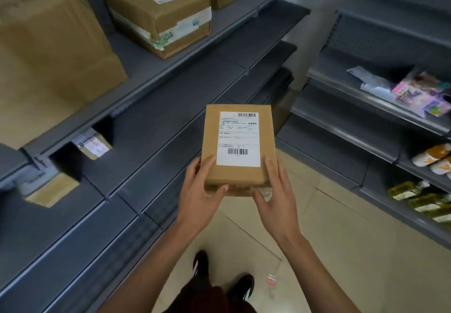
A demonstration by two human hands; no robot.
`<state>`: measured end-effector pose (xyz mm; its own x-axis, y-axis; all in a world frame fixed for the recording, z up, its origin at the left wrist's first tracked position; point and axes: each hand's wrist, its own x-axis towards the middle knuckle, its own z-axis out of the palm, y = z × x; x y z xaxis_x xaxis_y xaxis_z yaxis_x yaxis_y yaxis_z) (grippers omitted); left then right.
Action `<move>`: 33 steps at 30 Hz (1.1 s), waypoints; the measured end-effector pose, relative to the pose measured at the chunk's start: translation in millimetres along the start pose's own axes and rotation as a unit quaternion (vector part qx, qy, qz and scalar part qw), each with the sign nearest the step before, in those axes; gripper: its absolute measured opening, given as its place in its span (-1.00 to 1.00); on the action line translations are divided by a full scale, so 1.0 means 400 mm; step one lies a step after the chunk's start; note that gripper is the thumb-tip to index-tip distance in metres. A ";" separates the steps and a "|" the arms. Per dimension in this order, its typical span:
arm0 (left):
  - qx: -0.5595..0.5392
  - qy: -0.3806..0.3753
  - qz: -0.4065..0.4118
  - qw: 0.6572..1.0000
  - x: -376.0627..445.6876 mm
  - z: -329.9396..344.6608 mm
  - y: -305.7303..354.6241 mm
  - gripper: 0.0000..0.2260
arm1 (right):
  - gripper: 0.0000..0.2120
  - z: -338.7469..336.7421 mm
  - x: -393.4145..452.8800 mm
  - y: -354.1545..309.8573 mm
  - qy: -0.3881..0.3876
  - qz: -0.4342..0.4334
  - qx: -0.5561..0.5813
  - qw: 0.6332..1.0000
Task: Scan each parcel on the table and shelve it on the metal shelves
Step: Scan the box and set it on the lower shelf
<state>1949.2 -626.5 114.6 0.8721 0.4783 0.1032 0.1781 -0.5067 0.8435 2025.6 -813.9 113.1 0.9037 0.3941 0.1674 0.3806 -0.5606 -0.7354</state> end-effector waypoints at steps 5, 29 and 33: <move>0.025 0.038 -0.039 0.998 0.071 -0.009 -0.052 -0.29 | -0.18 0.059 0.122 0.011 -0.056 -0.011 0.016 0.998; 0.029 0.252 -0.234 0.939 0.337 -0.015 -0.248 -0.39 | -0.26 0.396 0.639 0.010 -0.310 -0.167 0.011 0.936; 0.048 0.297 -0.251 0.920 0.373 0.024 -0.259 -0.39 | -0.28 0.438 0.710 0.042 -0.329 -0.213 0.017 0.920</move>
<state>2065.1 -509.4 37.6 0.2713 0.9625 0.0078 0.5536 -0.1627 0.8167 2254.2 -583.8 33.3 0.3555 0.9345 0.0206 0.6573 -0.2343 -0.7163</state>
